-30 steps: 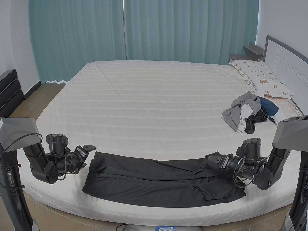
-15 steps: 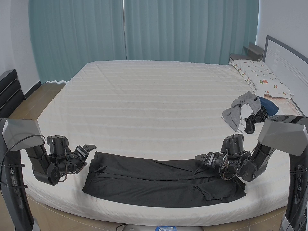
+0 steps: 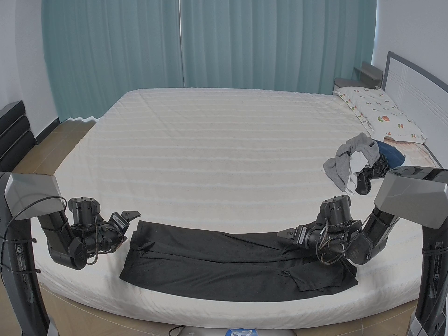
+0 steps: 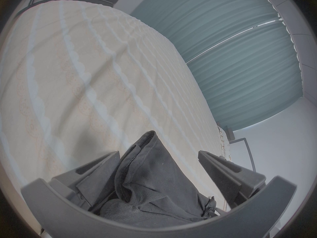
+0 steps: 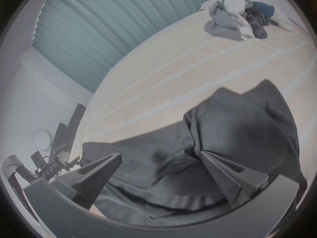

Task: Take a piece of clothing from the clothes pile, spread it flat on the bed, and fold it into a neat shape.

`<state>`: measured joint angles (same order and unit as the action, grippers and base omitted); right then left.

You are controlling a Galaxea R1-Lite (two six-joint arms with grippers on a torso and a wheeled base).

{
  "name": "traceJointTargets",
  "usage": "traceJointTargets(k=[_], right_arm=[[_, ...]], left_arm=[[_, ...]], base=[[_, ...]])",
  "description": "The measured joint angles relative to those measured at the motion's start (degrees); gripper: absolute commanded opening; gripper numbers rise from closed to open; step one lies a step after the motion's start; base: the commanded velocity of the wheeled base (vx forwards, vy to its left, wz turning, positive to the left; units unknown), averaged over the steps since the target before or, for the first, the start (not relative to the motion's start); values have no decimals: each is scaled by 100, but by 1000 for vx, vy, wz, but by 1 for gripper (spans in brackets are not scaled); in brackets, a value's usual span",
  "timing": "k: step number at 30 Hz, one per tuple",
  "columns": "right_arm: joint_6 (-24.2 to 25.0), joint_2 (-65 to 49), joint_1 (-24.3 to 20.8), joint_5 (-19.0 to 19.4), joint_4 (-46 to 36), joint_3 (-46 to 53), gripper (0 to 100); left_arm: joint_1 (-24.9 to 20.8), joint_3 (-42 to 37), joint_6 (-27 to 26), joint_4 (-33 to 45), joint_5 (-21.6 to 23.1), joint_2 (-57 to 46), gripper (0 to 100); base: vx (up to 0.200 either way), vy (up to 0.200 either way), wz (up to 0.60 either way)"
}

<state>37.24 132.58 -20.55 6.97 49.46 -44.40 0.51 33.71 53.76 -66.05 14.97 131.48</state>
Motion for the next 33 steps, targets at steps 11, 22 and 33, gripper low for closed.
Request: traceJointTargets(k=[11,22,33], right_arm=[[-13,-4,-130,9,-886,-607,100],[745,121,-166,-197,-797,-1521,100],[252,-141,-15,-244,-802,-1006,100]], left_arm=[[0,6,2,-2,-4,9,100],[0,17,2,4,-4,11,100],[0,22,0,6,-4,11,100]], base=[[0,0,0],[0,0,0],[0,0,0]])
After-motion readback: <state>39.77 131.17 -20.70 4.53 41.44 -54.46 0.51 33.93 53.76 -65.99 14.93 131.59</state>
